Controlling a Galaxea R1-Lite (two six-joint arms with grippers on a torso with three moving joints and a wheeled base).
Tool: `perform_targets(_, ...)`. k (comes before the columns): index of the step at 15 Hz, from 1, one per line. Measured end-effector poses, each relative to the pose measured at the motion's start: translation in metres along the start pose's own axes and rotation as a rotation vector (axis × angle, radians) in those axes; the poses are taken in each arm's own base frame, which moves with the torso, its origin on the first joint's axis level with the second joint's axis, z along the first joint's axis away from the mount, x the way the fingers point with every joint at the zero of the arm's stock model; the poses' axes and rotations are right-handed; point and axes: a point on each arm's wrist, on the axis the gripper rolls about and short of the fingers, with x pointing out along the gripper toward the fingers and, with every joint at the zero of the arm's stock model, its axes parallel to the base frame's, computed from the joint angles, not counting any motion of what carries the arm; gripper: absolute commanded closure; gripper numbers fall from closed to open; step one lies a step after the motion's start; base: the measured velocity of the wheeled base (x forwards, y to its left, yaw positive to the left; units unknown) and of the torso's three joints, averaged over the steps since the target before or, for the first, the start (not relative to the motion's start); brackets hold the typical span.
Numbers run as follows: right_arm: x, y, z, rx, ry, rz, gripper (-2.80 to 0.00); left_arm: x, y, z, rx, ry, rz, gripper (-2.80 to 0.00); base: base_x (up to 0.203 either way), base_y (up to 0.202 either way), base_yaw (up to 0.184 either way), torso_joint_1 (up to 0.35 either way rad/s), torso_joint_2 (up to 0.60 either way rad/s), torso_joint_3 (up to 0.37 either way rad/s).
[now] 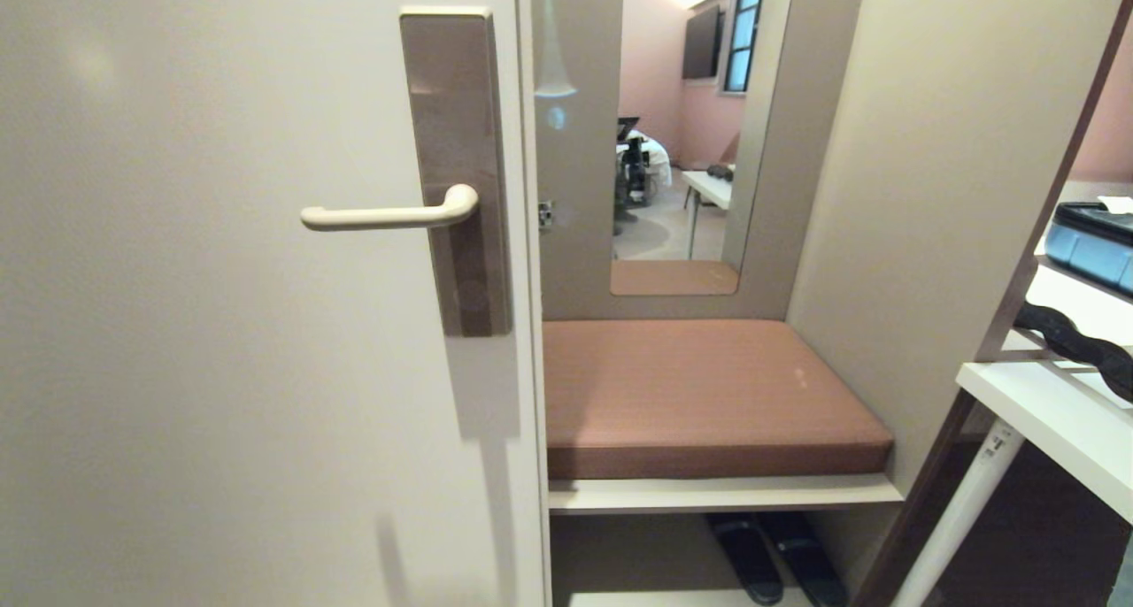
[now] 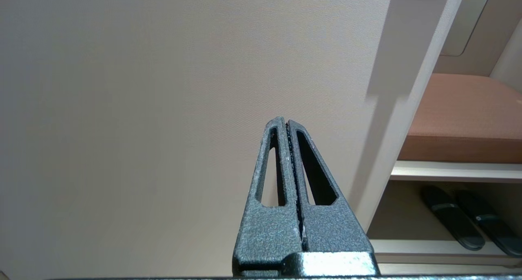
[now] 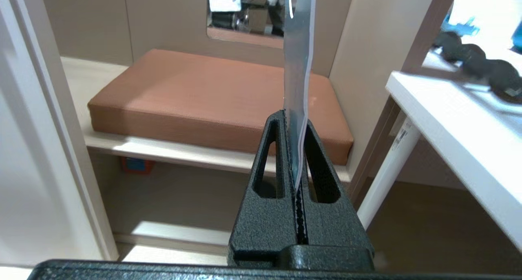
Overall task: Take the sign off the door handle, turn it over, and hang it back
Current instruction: Hand it to the other hand
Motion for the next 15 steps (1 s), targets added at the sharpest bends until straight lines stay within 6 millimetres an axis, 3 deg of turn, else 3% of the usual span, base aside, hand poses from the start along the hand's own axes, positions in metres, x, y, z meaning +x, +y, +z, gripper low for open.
perform_targets(9, -0.013, -0.002, 0.023, -0.001, 0.015, 0.002, 0.00, 0.000, 0.000, 0.000, 0.001, 0.002, 0.000, 0.00, 0.000, 0.000, 0.000, 0.000, 0.00, 0.000)
perform_targets(15, -0.008, -0.004, 0.043, -0.001, 0.038, 0.012, 0.00, 0.000, 0.000, 0.000, 0.008, 0.002, -0.003, 0.00, 0.000, 0.000, 0.000, 0.000, 0.00, 0.000)
